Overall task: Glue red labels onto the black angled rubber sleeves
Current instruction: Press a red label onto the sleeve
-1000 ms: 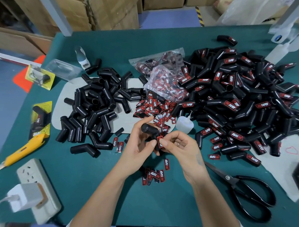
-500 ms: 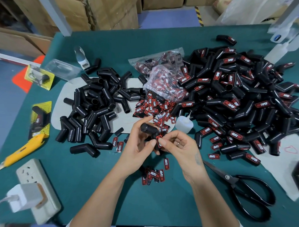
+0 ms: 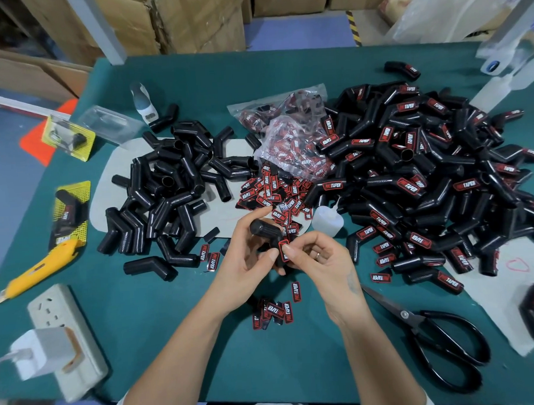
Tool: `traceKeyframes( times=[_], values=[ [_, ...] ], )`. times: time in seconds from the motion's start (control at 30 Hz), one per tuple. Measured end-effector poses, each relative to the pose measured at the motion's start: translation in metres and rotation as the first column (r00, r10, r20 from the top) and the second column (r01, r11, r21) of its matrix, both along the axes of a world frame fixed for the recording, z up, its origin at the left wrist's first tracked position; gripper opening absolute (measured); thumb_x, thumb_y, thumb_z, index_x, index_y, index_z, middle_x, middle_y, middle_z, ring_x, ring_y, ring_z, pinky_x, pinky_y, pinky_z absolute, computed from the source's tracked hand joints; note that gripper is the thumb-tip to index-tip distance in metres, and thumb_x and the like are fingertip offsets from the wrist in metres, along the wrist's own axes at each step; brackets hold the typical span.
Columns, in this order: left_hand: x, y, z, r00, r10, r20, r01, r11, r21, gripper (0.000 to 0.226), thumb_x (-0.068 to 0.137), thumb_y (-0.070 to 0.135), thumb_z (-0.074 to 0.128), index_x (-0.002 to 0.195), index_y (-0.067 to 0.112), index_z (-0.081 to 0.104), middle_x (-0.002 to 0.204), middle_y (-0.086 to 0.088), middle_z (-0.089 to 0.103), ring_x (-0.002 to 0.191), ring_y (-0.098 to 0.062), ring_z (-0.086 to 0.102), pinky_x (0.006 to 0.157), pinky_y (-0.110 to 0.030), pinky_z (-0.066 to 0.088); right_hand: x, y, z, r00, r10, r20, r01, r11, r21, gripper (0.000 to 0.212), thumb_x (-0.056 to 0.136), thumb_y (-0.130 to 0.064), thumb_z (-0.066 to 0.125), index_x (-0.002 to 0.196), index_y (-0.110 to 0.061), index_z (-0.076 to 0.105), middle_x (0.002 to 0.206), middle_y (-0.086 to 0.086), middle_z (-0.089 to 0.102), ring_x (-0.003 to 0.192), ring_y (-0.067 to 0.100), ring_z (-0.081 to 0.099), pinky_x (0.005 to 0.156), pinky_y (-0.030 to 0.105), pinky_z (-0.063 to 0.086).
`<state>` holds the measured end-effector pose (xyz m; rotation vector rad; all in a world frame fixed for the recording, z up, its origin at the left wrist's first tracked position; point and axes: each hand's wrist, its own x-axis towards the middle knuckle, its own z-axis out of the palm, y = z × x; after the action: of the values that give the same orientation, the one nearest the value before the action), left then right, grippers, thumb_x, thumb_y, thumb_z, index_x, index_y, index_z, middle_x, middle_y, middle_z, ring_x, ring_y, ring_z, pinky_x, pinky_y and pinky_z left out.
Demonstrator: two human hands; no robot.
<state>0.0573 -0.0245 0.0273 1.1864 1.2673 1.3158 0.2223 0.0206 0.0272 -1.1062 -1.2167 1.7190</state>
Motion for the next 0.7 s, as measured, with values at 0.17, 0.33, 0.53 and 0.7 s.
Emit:
traceKeyframes(
  times=[0.17, 0.33, 0.53, 0.7],
  values=[
    [0.0008, 0.0003, -0.0013, 1.000, 0.009, 0.023, -0.009, 1.000, -0.022, 0.059, 0.100, -0.006, 0.053, 0.149, 0.024, 0.038, 0.109, 0.013, 0.062, 0.088, -0.012, 0.064, 0.079, -0.028, 0.058, -0.0001, -0.0003, 0.0001, 1.000, 0.007, 0.003, -0.007, 1.000, 0.008, 0.021, 0.080, -0.042, 0.084, 0.083, -0.024, 0.074, 0.083, 0.008, 0.076, 0.081, 0.018, 0.067, 0.090, 0.049, 0.052],
    [0.0012, -0.0001, 0.0005, 1.000, 0.005, 0.014, -0.005, 1.000, -0.028, 0.060, 0.099, -0.011, 0.051, 0.148, 0.021, 0.037, 0.110, 0.015, 0.061, 0.093, -0.004, 0.063, 0.084, -0.018, 0.054, 0.0003, -0.0001, -0.0005, 1.000, 0.005, 0.025, -0.006, 1.000, 0.014, 0.022, 0.080, -0.043, 0.084, 0.083, -0.025, 0.074, 0.084, 0.005, 0.077, 0.083, 0.015, 0.068, 0.093, 0.051, 0.052],
    [0.0021, 0.0001, 0.0011, 1.000, 0.005, 0.013, -0.005, 1.000, -0.031, 0.062, 0.099, -0.018, 0.050, 0.147, 0.019, 0.036, 0.110, 0.017, 0.061, 0.094, -0.003, 0.062, 0.081, -0.019, 0.056, -0.0002, -0.0008, -0.0004, 1.000, -0.004, 0.025, 0.004, 1.000, 0.012, 0.021, 0.079, -0.043, 0.085, 0.083, -0.025, 0.074, 0.087, 0.003, 0.077, 0.084, 0.016, 0.067, 0.095, 0.055, 0.052],
    [0.0037, 0.0006, 0.0027, 0.999, 0.006, 0.036, -0.006, 1.000, -0.014, 0.060, 0.097, -0.012, 0.052, 0.146, 0.018, 0.036, 0.107, 0.017, 0.061, 0.091, -0.005, 0.062, 0.076, -0.024, 0.058, -0.0002, -0.0008, 0.0002, 1.000, -0.003, 0.024, 0.002, 1.000, 0.010, 0.020, 0.079, -0.042, 0.084, 0.083, -0.025, 0.074, 0.085, 0.001, 0.077, 0.083, 0.014, 0.067, 0.093, 0.053, 0.052]
  ],
)
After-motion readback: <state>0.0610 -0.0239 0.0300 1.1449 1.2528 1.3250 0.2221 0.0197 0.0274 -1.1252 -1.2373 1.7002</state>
